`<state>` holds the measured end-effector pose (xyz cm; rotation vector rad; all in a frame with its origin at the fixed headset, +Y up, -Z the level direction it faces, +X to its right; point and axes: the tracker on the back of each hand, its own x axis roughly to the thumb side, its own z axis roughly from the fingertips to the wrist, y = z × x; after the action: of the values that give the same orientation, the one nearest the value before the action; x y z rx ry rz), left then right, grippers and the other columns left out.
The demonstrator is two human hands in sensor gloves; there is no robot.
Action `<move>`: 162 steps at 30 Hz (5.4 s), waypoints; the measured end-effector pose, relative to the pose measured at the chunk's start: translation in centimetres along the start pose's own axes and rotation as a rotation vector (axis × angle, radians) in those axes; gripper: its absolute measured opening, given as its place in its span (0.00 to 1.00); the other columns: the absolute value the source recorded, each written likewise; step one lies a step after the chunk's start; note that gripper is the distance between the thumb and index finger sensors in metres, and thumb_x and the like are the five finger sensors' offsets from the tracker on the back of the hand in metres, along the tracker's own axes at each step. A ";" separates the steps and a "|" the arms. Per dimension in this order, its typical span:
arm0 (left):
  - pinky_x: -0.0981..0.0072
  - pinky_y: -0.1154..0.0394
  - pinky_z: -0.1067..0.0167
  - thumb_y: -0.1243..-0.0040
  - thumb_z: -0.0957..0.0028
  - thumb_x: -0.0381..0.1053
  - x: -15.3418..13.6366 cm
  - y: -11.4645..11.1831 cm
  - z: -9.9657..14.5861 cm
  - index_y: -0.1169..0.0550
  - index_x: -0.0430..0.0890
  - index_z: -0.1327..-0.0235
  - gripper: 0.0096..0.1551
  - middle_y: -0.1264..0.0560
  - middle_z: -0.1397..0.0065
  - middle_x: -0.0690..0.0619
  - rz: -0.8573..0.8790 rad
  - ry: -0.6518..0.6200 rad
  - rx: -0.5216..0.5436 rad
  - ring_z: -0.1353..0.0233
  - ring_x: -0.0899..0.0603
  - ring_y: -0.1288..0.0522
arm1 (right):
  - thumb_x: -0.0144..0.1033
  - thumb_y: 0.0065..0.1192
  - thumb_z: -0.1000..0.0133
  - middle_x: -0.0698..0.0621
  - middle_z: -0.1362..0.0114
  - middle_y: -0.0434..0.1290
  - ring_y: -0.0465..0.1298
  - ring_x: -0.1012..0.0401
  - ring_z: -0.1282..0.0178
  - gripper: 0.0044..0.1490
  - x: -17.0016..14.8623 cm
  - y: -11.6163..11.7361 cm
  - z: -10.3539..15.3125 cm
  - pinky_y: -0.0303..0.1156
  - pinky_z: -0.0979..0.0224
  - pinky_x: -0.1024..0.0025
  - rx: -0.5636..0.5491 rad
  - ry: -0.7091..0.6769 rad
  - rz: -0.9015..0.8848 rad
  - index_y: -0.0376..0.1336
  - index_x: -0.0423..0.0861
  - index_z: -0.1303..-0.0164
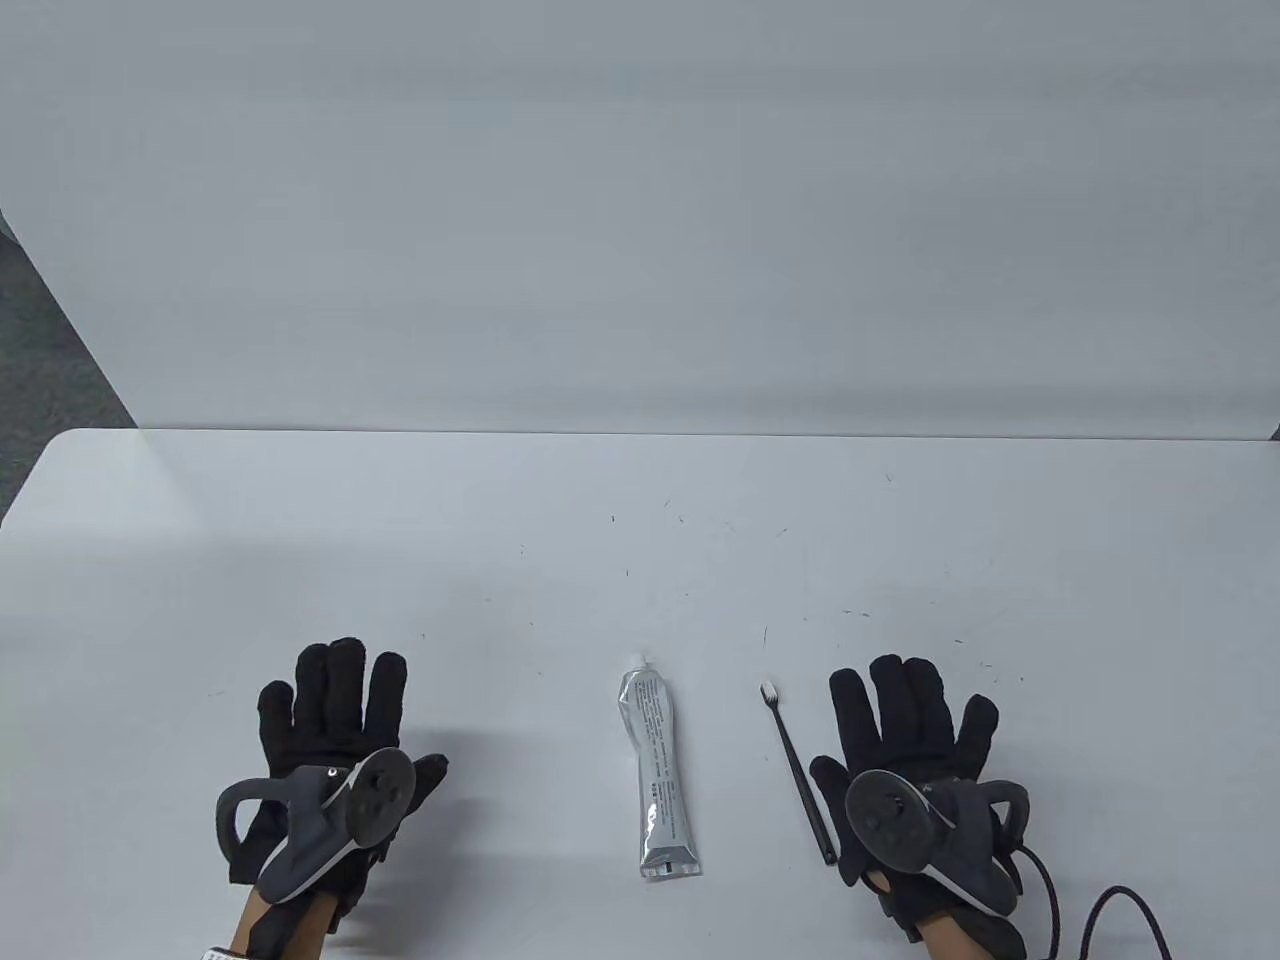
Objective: Squeeze toothpaste onto toothbrush
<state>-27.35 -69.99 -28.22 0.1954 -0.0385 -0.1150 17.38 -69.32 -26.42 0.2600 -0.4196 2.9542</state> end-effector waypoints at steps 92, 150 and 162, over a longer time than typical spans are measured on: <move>0.35 0.31 0.32 0.39 0.50 0.62 3.3 1.0 1.3 0.31 0.52 0.27 0.37 0.29 0.23 0.45 1.097 -0.228 0.062 0.26 0.33 0.28 | 0.44 0.70 0.53 0.37 0.35 0.70 0.81 0.43 0.51 0.33 11.2 -0.1 -0.4 0.80 0.54 0.44 -0.150 -0.327 -0.236 0.68 0.32 0.49; 0.34 0.28 0.39 0.54 0.55 0.67 6.2 -0.2 1.7 0.35 0.51 0.28 0.41 0.26 0.32 0.44 1.212 -0.285 -0.234 0.40 0.35 0.21 | 0.46 0.71 0.54 0.39 0.37 0.73 0.82 0.46 0.54 0.33 14.4 -0.2 2.5 0.82 0.57 0.48 -0.196 -0.472 -0.015 0.69 0.33 0.51; 0.35 0.30 0.37 0.44 0.47 0.53 6.7 -0.2 1.5 0.43 0.52 0.25 0.37 0.34 0.25 0.44 1.321 -0.393 -0.326 0.36 0.36 0.24 | 0.46 0.71 0.54 0.39 0.37 0.73 0.82 0.46 0.54 0.33 13.7 0.2 2.1 0.82 0.57 0.48 -0.166 -0.452 -0.041 0.69 0.33 0.51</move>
<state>-20.83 -71.25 -26.65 -0.2076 -0.5239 1.1551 4.35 -68.51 -21.88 0.9076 -0.6970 2.7811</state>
